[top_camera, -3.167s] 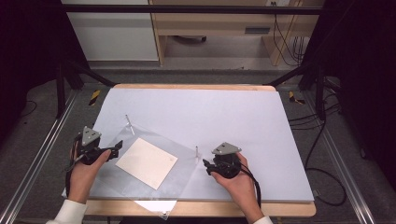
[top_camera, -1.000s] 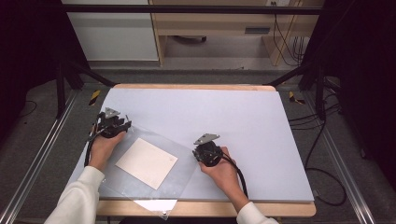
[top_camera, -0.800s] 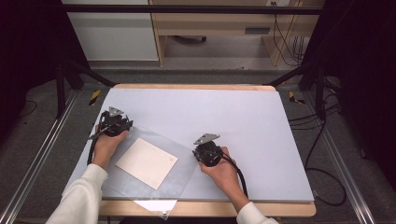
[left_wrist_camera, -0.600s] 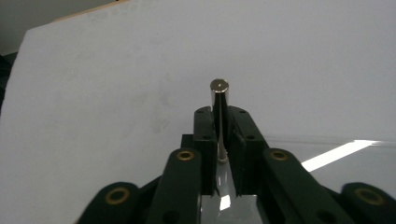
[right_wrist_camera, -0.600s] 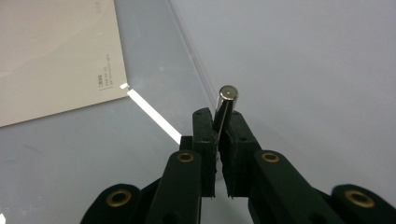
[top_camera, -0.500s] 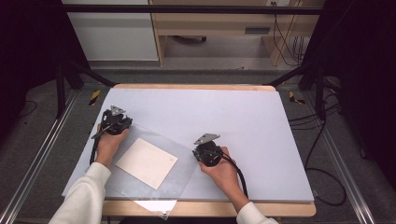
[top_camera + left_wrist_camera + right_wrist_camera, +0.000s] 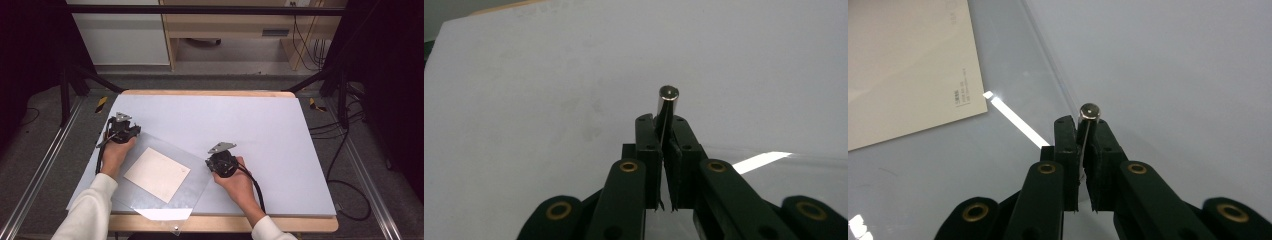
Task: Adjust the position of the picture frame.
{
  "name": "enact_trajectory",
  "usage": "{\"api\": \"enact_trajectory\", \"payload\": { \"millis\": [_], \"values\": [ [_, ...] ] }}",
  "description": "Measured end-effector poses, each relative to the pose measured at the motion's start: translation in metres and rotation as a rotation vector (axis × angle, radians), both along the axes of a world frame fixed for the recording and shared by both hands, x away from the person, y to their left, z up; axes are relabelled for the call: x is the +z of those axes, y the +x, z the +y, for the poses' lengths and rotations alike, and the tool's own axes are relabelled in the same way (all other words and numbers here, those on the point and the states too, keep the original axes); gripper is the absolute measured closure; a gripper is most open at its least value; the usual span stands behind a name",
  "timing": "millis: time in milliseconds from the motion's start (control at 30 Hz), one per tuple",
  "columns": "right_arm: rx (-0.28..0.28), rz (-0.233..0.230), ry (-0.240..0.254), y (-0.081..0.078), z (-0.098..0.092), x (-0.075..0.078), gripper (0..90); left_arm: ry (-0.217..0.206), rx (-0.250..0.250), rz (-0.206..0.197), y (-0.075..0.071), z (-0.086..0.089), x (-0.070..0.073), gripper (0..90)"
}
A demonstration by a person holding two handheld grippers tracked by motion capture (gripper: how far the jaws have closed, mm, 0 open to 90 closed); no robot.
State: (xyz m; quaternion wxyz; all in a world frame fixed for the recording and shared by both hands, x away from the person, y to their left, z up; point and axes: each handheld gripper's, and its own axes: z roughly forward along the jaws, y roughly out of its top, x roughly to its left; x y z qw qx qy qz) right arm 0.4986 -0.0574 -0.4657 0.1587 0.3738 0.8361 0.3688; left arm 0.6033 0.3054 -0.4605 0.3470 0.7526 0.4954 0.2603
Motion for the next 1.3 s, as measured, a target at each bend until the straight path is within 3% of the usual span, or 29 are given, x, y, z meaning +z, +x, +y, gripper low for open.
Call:
{"api": "enact_trajectory", "payload": {
  "millis": [200, 333, 500, 733, 867, 967, 1300],
  "values": [
    [-0.003, 0.003, 0.033, -0.001, -0.007, 0.017, 83.2, -0.01, -0.042, 0.011, -0.01, 0.004, 0.025, 84.9],
    [-0.017, -0.031, 0.025, -0.001, -0.02, 0.037, 82.0, -0.011, -0.069, 0.014, -0.022, -0.001, 0.044, 85.0],
    [-0.036, -0.05, 0.023, 0.003, -0.044, 0.066, 80.8, -0.023, -0.092, 0.005, -0.039, -0.017, 0.062, 84.9],
    [-0.082, -0.047, 0.025, 0.02, -0.093, 0.094, 80.9, -0.01, -0.152, -0.001, -0.051, -0.059, 0.078, 84.9],
    [-0.127, -0.009, 0.023, 0.037, -0.119, 0.094, 81.3, 0.018, -0.191, 0.011, -0.051, -0.084, 0.077, 84.9],
    [-0.152, 0.012, 0.013, 0.05, -0.134, 0.085, 81.6, 0.037, -0.21, 0.031, -0.046, -0.097, 0.07, 84.9],
    [-0.198, 0.07, 0.014, 0.073, -0.15, 0.056, 81.5, 0.044, -0.215, 0.07, -0.034, -0.115, 0.047, 84.6]
  ]
}}
